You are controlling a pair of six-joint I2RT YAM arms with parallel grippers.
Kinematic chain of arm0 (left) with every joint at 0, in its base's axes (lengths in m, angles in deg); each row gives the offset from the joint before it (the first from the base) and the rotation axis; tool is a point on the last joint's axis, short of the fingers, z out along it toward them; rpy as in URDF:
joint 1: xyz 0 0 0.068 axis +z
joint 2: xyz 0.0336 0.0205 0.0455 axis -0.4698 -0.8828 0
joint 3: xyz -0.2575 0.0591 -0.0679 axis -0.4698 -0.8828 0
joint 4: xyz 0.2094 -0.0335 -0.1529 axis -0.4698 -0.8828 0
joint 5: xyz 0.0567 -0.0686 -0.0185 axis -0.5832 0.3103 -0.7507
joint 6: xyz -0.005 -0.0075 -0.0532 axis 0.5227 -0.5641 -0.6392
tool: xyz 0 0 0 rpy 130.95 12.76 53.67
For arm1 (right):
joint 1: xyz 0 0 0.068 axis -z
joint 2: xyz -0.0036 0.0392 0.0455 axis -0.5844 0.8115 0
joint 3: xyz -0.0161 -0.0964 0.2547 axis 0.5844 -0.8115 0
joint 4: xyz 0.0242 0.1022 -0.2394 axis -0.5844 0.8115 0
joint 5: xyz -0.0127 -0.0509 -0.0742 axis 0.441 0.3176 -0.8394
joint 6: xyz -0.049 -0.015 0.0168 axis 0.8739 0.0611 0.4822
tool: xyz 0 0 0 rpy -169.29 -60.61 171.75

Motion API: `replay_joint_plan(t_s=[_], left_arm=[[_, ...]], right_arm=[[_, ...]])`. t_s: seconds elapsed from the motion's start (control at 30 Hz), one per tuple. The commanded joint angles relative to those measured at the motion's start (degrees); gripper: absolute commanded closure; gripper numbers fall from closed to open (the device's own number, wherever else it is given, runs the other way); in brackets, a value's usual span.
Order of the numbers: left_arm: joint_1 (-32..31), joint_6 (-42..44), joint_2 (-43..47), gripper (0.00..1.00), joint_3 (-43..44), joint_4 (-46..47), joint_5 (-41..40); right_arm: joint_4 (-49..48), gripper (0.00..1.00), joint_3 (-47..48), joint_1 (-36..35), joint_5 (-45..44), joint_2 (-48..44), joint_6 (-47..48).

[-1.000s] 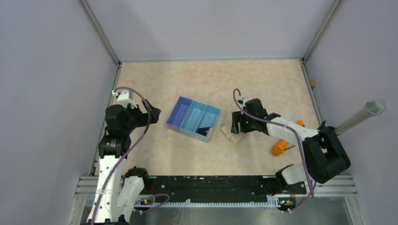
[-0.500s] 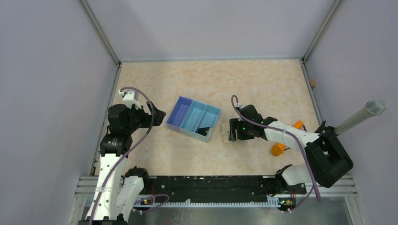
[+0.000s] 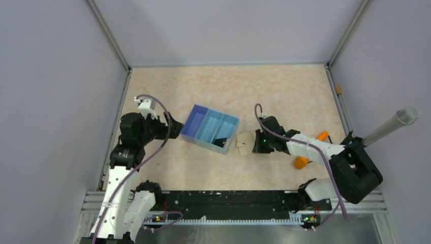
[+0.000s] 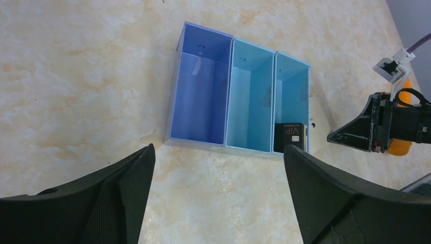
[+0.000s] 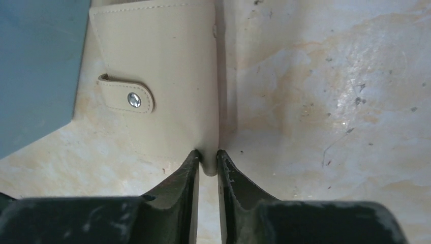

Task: Put the credit cards into the card holder
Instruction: Open the card holder at the center of the board.

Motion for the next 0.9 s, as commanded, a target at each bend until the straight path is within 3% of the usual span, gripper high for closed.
replay_joint_plan(t_s=[0.0, 0.2, 0.27, 0.3, 0.4, 0.57, 0.87], left_arm=[[-2.28, 1.3, -0.55, 0.01, 0.05, 2.95, 2.09], [-11.86, 0.73, -2.37, 0.01, 1.97, 3.83, 2.98], [-15.73, -1.07, -3.6, 0.01, 3.42, 5.35, 4.69], [-17.33, -2.37, -4.2, 0.01, 4.13, 6.78, 6.35], [-20.38, -8.22, -5.87, 0.01, 5.43, 14.23, 12.77], [-21.45, -13.33, -8.12, 0.01, 7.44, 23.19, 19.04], [-21.42, -6.13, -13.02, 0.01, 12.99, 14.96, 20.87]], right_arm=[[-1.49, 1.0, 0.57, -0.68, -0.8, -0.05, -1.18], [4.69, 1.0, 4.33, -0.72, -8.13, -11.07, -0.21], [5.63, 1.0, 5.7, -0.68, -7.8, -16.33, 1.18], [5.86, 1.0, 6.54, 2.6, -6.89, -18.43, 2.0], [5.64, 1.0, 9.15, -0.7, -3.34, -24.11, 4.97], [3.69, 1.0, 12.91, -0.71, 9.86, -29.11, 11.52], [-4.2, 1.0, 14.79, -0.76, 33.96, -26.43, 13.09]])
